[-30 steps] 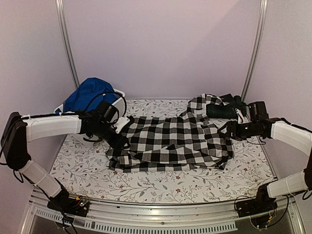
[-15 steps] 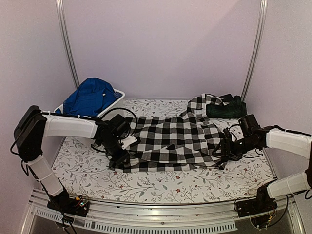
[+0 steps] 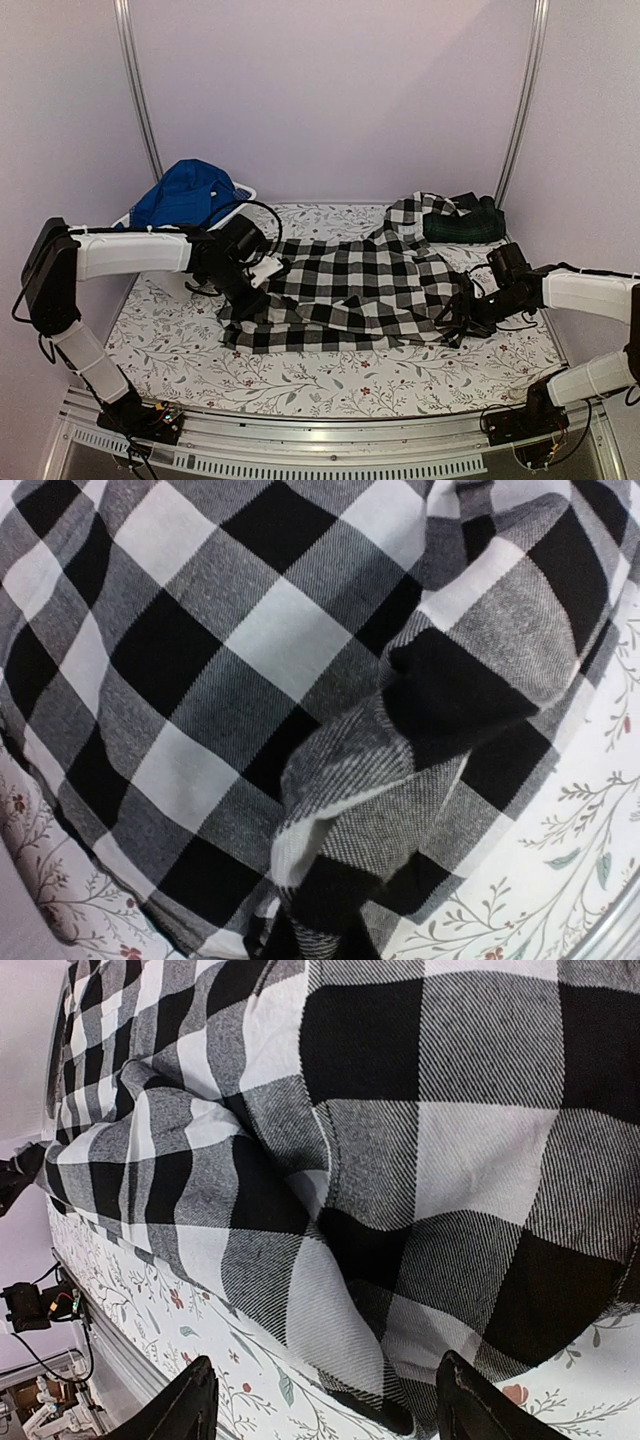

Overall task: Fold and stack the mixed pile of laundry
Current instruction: Smooth out the 1/3-folded shirt at the center of the board.

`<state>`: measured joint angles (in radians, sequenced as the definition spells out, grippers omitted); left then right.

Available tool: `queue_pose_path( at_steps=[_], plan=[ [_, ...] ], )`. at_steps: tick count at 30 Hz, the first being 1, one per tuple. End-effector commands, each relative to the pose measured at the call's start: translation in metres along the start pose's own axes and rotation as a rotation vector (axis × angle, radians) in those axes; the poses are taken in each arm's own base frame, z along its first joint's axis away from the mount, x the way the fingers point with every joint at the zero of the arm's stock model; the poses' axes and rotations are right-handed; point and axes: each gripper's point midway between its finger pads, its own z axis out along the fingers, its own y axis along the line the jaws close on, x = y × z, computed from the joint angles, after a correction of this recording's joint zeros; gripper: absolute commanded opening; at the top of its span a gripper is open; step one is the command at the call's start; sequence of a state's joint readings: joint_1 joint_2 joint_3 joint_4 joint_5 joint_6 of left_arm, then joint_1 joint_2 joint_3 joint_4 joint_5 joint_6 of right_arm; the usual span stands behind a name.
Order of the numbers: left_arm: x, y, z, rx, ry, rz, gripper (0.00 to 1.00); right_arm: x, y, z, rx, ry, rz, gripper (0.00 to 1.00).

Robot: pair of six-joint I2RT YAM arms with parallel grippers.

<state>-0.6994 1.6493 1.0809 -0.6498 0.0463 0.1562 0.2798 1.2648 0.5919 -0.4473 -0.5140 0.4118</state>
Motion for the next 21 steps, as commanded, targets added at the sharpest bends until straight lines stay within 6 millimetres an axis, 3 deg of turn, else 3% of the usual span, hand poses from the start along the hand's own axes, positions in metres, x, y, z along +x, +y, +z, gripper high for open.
queue_pose_path(
  at_steps=[1, 6, 10, 18, 21],
  plan=[
    [-0.039, 0.037, -0.03, -0.094, -0.132, -0.055, 0.0, 0.003, -0.002, 0.007, 0.008, 0.008, -0.002, 0.73],
    [-0.08, 0.079, -0.048, -0.22, -0.2, -0.083, 0.0, 0.003, -0.002, 0.015, -0.004, 0.023, -0.021, 0.64],
    [-0.102, 0.105, -0.043, -0.26, -0.205, -0.101, 0.0, 0.008, -0.003, 0.024, -0.018, 0.059, -0.023, 0.59],
    [-0.113, 0.13, -0.025, -0.277, -0.171, -0.123, 0.0, 0.011, 0.003, 0.022, -0.029, 0.069, -0.037, 0.6],
    [-0.115, 0.132, -0.023, -0.27, -0.177, -0.121, 0.0, 0.015, 0.004, 0.023, -0.019, 0.079, -0.046, 0.49]
  ],
)
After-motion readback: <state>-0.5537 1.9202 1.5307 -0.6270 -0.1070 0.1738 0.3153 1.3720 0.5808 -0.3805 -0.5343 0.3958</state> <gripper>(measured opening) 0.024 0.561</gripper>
